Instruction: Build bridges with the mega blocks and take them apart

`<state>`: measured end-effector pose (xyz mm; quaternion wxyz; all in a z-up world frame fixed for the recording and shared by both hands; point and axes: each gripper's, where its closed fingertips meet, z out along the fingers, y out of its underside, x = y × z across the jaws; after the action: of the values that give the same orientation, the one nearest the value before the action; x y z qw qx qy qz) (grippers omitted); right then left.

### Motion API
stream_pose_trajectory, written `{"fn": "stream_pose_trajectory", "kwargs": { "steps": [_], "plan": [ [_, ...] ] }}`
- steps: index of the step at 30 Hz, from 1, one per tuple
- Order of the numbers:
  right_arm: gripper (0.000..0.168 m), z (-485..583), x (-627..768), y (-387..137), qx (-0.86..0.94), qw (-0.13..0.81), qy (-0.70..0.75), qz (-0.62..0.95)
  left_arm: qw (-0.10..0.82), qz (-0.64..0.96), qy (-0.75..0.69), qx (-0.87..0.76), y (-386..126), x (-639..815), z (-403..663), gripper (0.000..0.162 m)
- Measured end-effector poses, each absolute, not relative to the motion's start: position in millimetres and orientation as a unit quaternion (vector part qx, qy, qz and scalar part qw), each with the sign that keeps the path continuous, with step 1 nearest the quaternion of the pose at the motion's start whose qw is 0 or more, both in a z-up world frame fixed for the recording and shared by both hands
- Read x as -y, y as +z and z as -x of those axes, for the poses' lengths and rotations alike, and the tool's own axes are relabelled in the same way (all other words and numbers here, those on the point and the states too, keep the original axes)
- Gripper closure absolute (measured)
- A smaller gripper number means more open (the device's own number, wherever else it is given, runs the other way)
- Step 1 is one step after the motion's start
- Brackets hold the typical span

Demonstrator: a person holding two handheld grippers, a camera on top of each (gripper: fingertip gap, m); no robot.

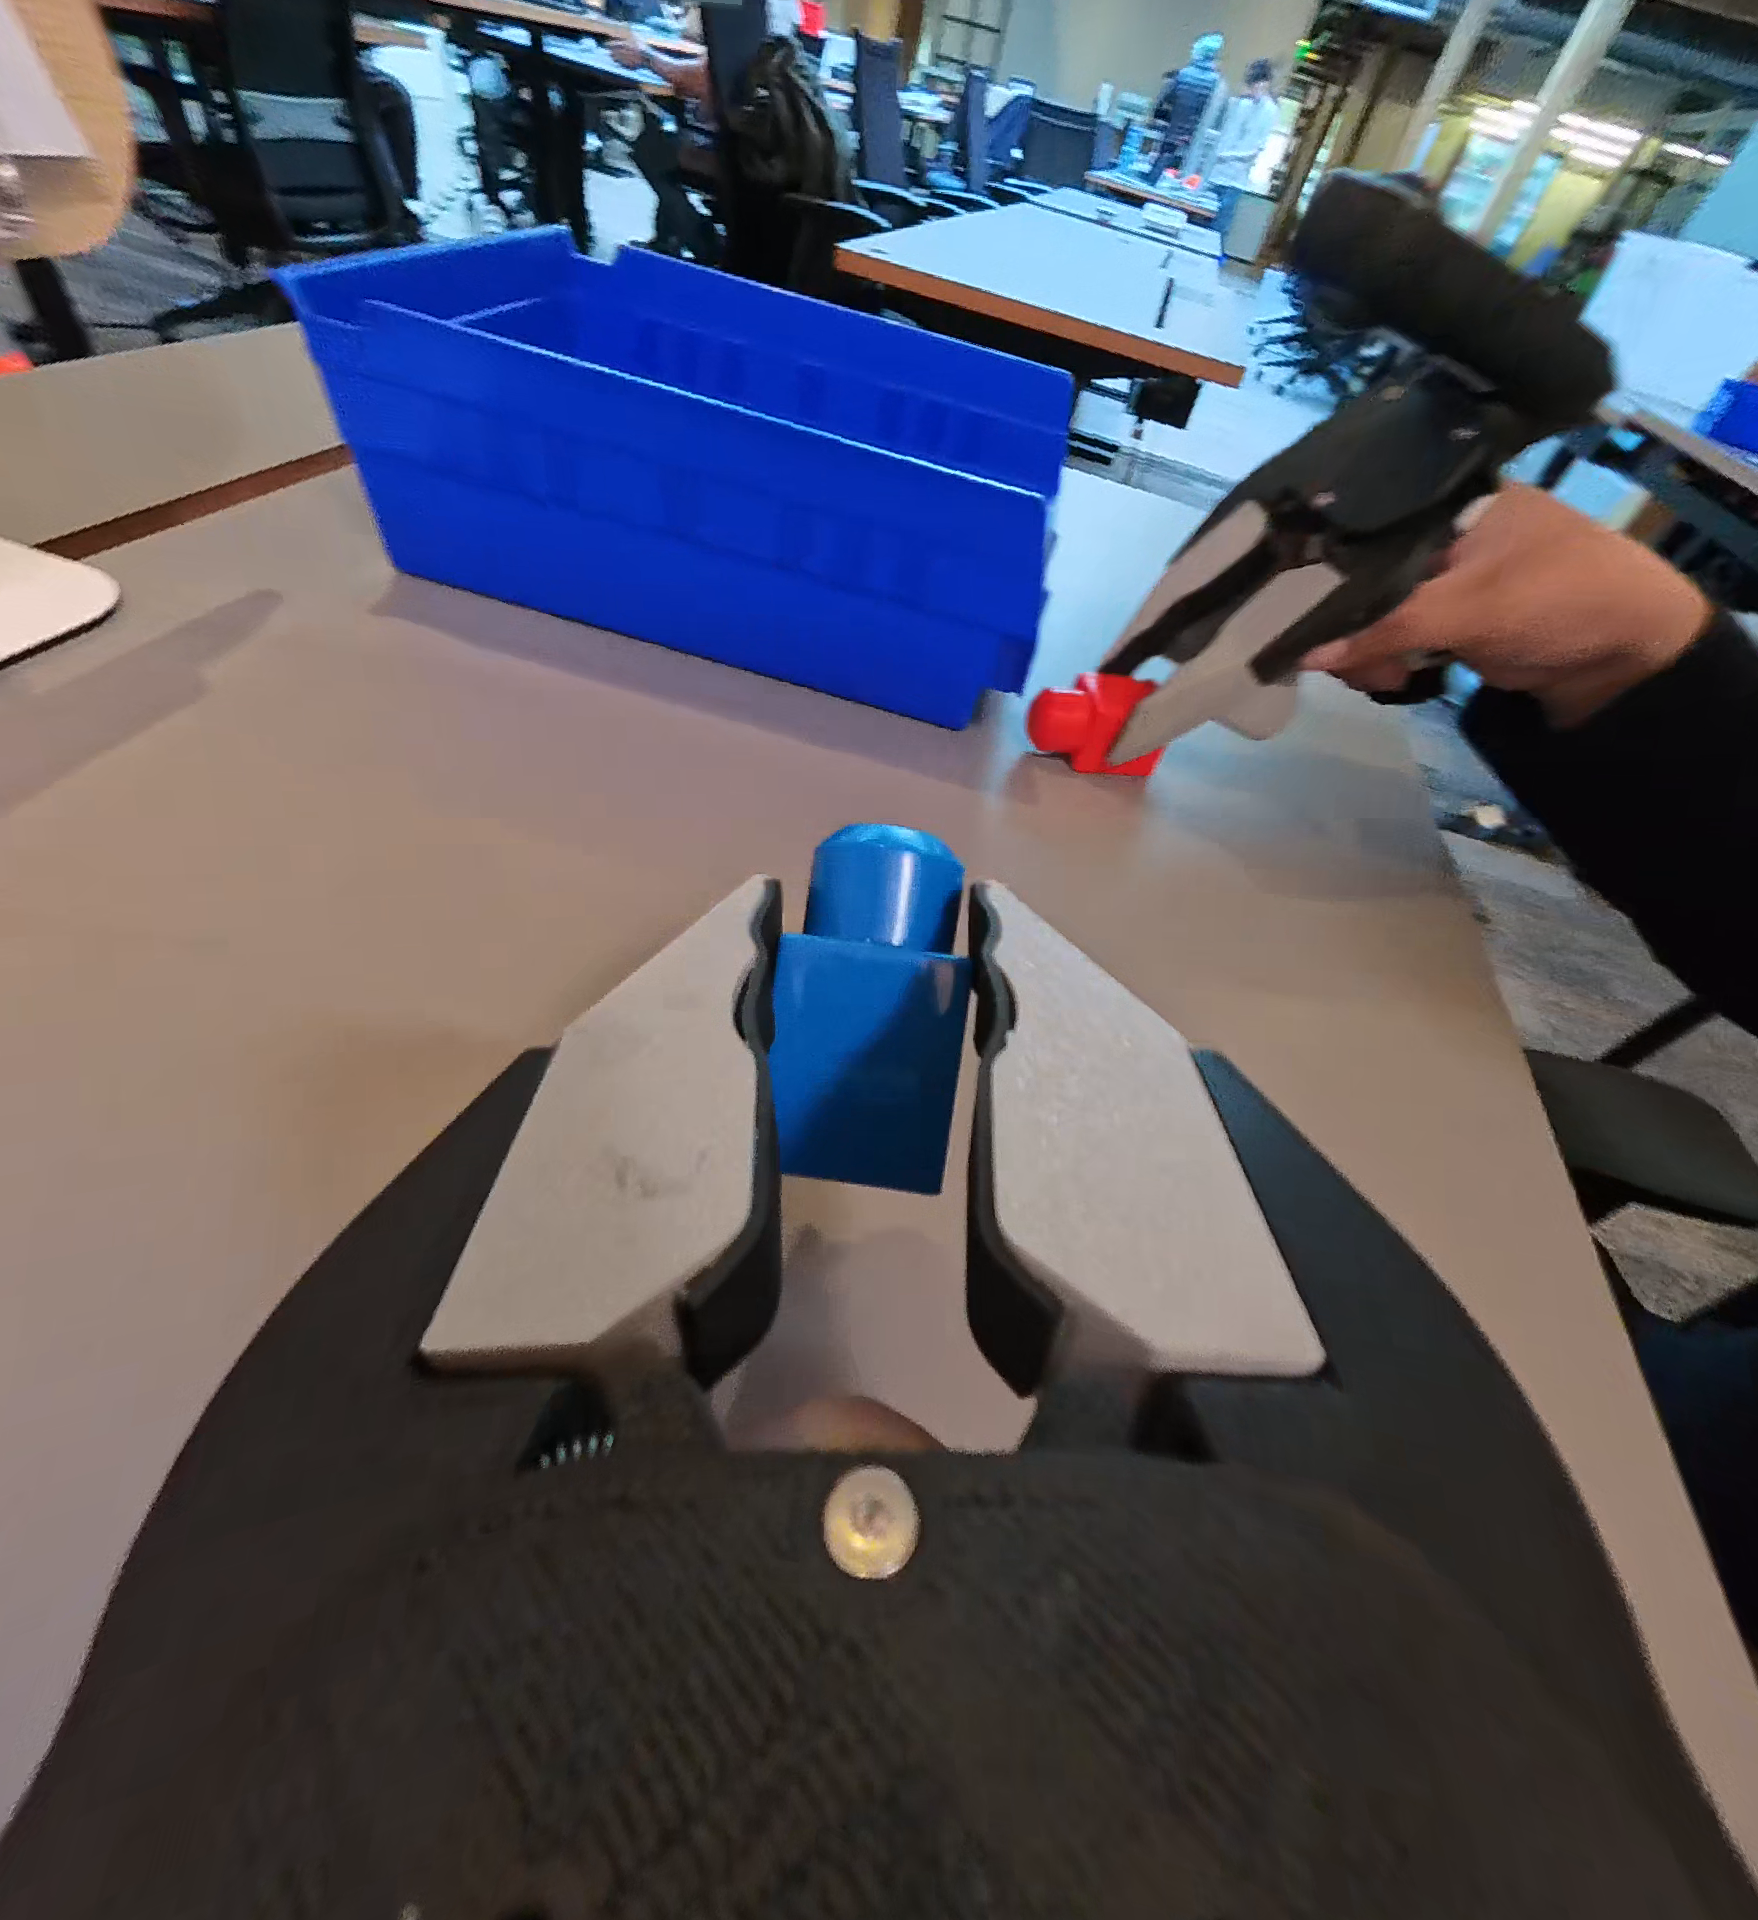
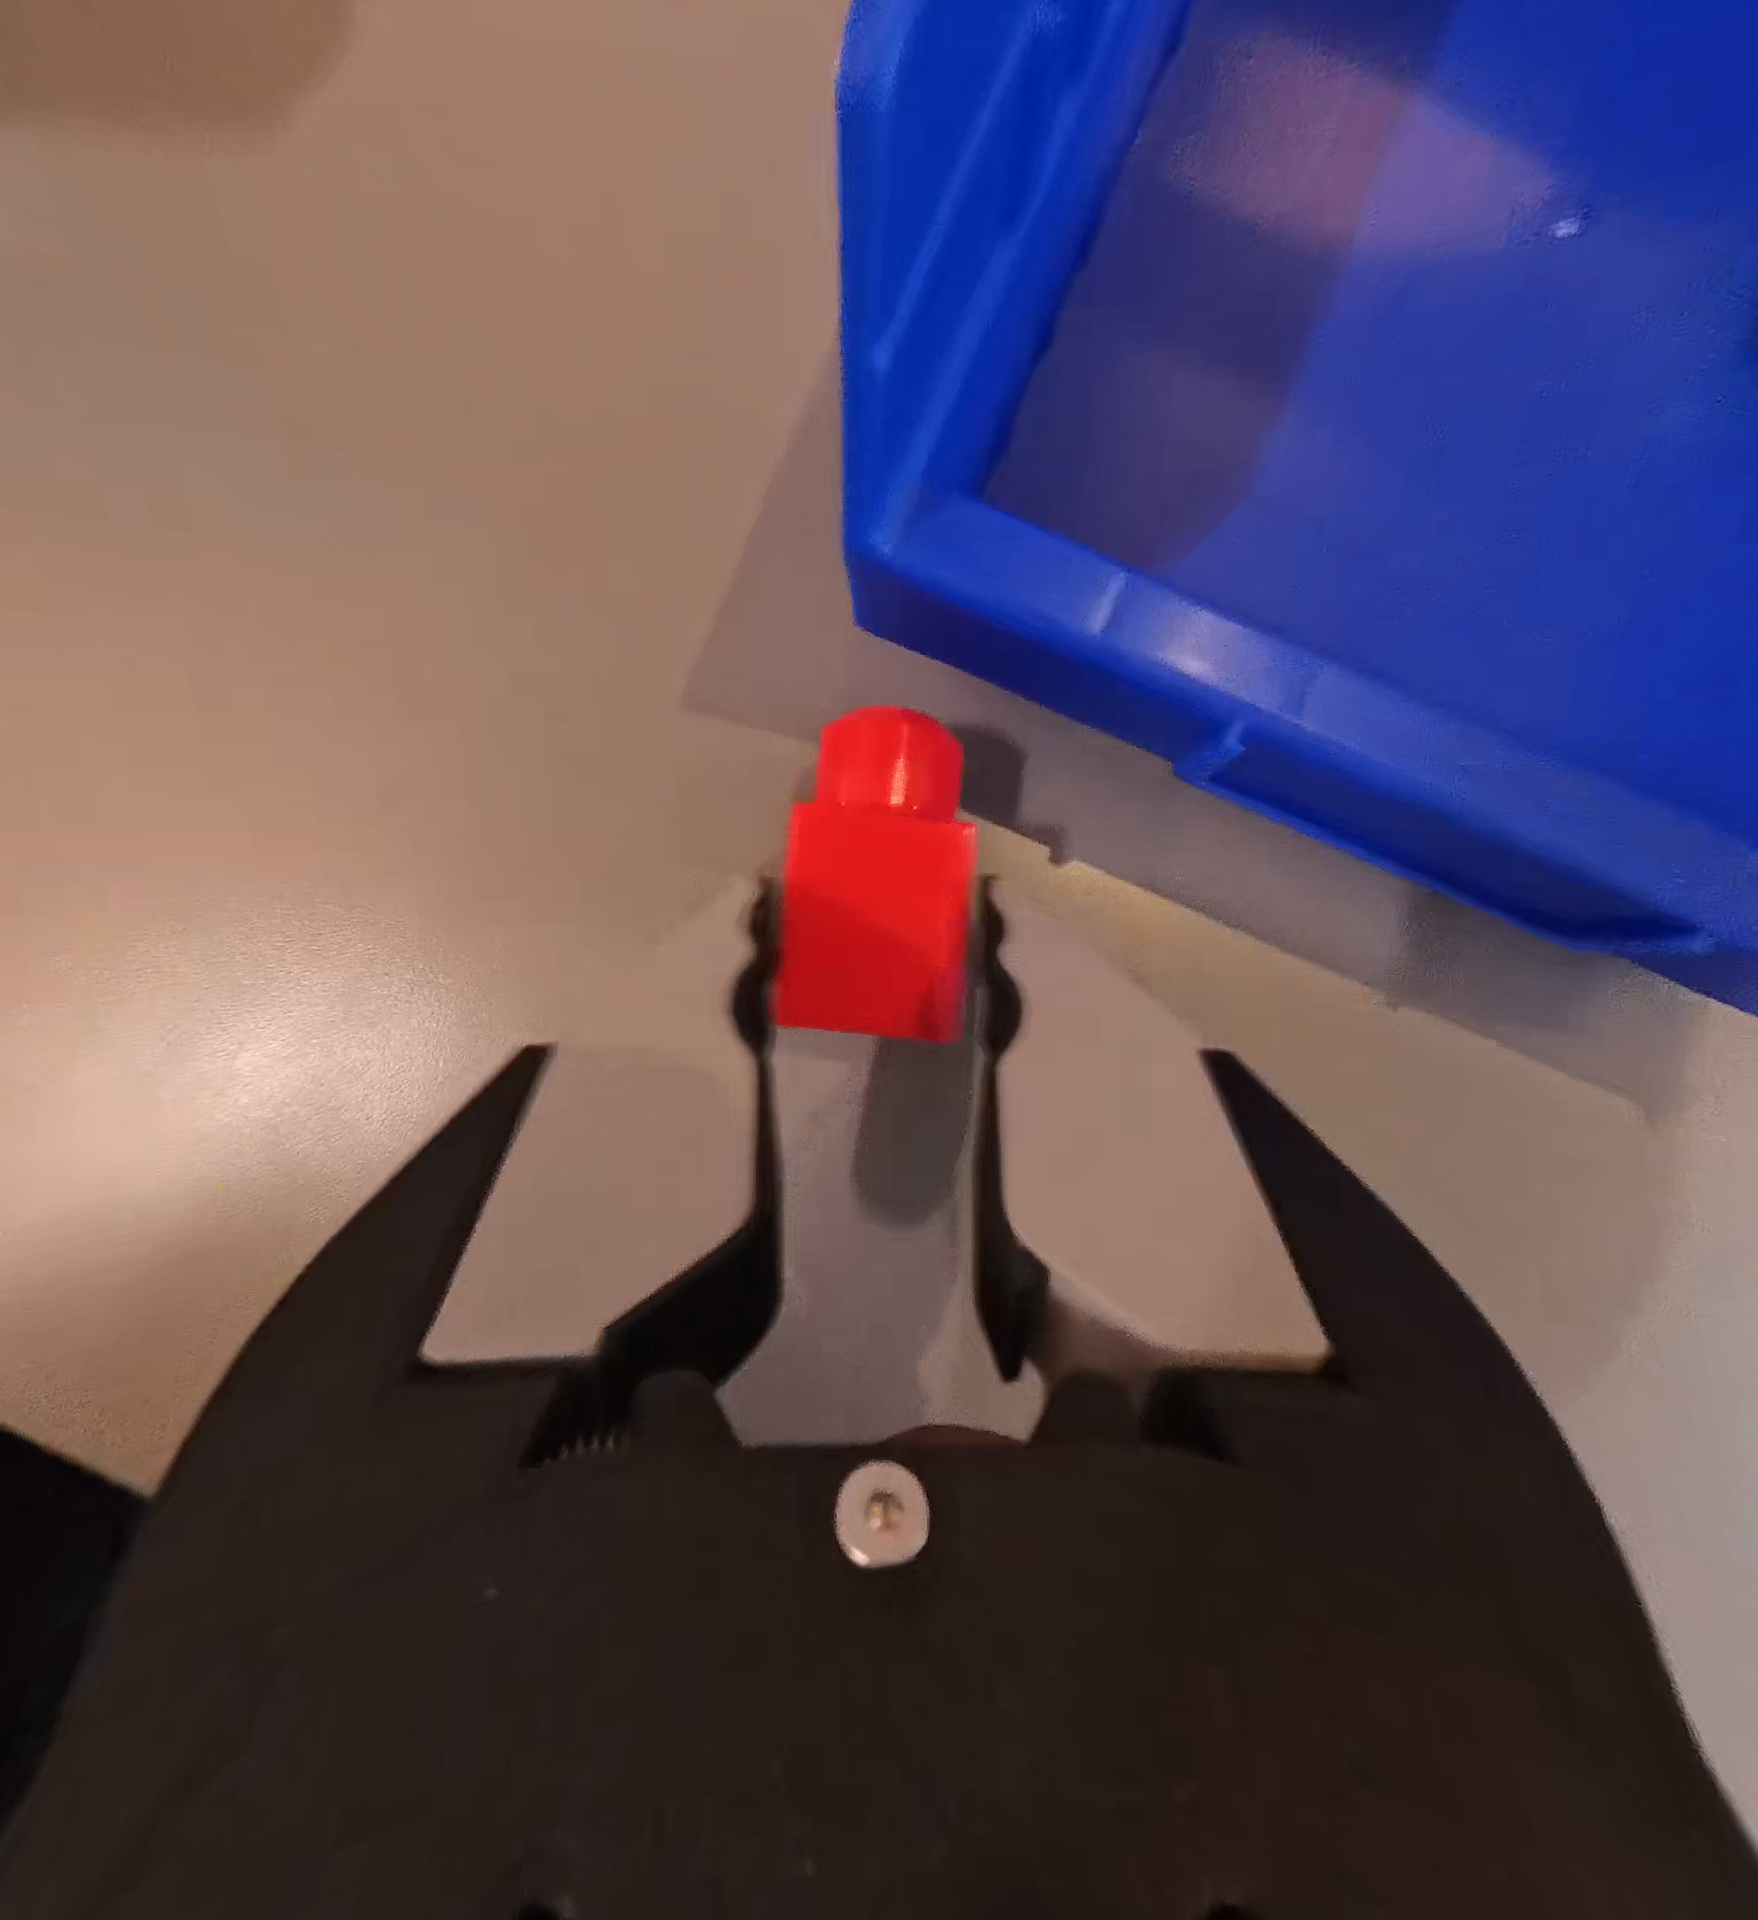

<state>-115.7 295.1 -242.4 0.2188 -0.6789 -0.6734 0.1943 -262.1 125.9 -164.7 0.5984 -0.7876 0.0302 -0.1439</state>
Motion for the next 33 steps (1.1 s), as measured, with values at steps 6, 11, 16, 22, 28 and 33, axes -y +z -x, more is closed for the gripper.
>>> {"fn": "stream_pose_trajectory", "kwargs": {
  "steps": [6,11,16,22,28,33],
  "plan": [
    [0.135,136,-281,-238,0.664,0.234,0.262,0.66,0.599,0.783,-0.16,-0.052,-163,-125,252,0.129],
    [0.135,151,-279,-171,0.625,0.275,0.38,0.624,0.594,0.787,-0.161,-0.043,-166,-126,254,0.129],
    [0.135,174,-324,-103,0.571,0.319,0.437,0.617,0.594,0.787,-0.16,-0.043,-165,-126,254,0.129],
    [0.134,223,-408,-134,0.538,0.302,0.38,0.689,0.598,0.783,-0.168,-0.04,-163,-126,255,0.129],
    [0.12,250,-422,-196,0.538,0.238,0.324,0.741,0.606,0.776,-0.159,-0.075,-159,-125,245,0.129],
    [0.113,243,-341,-145,0.585,0.257,0.41,0.651,0.632,0.75,-0.133,-0.14,-144,-121,225,0.129]
  ]
}}
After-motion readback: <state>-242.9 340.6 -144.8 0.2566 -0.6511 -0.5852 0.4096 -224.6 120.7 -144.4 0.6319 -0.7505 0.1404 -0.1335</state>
